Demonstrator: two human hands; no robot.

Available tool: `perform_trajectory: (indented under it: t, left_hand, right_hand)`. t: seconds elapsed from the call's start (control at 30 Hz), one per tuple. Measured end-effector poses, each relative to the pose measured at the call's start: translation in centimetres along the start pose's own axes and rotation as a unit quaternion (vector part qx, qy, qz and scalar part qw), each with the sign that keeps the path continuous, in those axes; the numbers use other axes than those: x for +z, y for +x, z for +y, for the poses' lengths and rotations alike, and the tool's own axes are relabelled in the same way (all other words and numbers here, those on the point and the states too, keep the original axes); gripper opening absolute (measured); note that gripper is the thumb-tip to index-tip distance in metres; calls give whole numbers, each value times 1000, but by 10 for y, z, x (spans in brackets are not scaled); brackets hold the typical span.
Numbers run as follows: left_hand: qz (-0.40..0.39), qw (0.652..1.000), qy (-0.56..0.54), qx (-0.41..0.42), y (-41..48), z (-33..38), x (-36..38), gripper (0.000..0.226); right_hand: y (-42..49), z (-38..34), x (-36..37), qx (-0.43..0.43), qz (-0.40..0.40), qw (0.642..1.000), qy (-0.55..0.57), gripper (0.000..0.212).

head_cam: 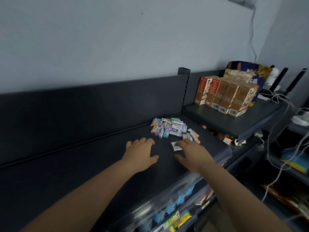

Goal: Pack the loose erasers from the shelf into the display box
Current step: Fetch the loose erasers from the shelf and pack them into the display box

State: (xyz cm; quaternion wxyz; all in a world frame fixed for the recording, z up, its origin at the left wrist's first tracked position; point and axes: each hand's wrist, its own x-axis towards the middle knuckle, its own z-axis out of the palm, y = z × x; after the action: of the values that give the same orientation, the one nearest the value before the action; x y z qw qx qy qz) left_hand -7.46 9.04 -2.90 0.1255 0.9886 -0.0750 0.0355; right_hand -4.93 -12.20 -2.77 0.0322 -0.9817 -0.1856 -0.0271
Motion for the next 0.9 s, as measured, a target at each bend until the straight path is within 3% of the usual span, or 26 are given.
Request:
perform_trajectory:
  t: [0.5, 0.7, 0.9]
  left_hand:
    - [27, 1000, 3, 6, 123, 31, 28, 48]
    - [59, 998, -14, -25, 131, 44, 40, 38]
    - [73, 997, 15, -17, 125, 62, 43, 36]
  right_hand:
    - [71, 110, 9, 15, 17, 999, 28, 35]
    - [85, 138, 22, -54, 33, 992, 110, 26]
    - [105, 145, 17, -133, 26, 978, 160, 31]
